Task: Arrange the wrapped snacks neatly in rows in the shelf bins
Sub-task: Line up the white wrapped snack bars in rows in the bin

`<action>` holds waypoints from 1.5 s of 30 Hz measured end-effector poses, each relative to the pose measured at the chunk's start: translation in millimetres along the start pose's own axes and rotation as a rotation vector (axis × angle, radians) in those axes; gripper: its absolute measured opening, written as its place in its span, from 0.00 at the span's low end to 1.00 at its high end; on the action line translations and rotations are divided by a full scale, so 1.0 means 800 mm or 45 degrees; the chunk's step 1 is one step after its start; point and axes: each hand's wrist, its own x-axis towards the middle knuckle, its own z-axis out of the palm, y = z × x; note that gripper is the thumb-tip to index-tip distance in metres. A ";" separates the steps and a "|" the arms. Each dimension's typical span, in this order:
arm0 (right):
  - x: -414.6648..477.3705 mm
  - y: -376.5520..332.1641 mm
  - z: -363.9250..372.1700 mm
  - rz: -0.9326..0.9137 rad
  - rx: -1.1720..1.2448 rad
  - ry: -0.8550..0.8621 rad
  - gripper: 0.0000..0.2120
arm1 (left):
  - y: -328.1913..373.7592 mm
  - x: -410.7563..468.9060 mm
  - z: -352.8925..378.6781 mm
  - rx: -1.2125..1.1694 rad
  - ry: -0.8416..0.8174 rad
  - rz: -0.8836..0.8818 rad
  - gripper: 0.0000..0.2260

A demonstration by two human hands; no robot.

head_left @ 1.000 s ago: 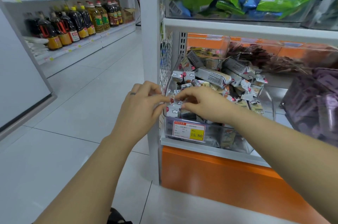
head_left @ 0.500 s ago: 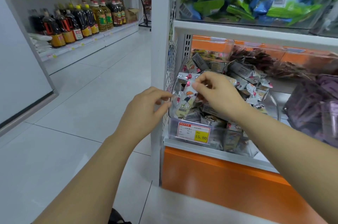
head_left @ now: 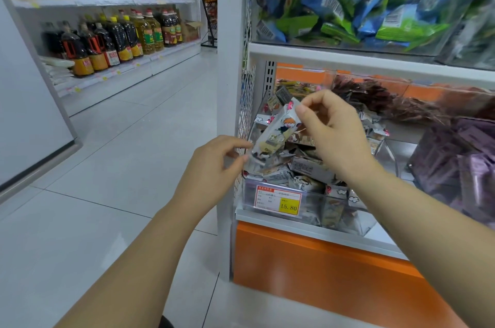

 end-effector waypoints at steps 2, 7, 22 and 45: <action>0.001 0.004 -0.002 -0.057 -0.099 0.025 0.06 | -0.002 0.000 0.000 0.119 -0.038 0.056 0.10; -0.006 0.032 0.014 -0.010 -0.286 -0.172 0.05 | 0.002 0.004 0.002 0.499 -0.240 0.200 0.10; 0.006 0.067 0.059 0.054 -0.388 -0.579 0.04 | -0.007 0.018 0.017 0.875 -0.108 0.529 0.09; 0.008 0.042 -0.018 -0.172 -1.183 -1.204 0.22 | -0.022 0.008 0.029 0.715 -0.257 0.431 0.24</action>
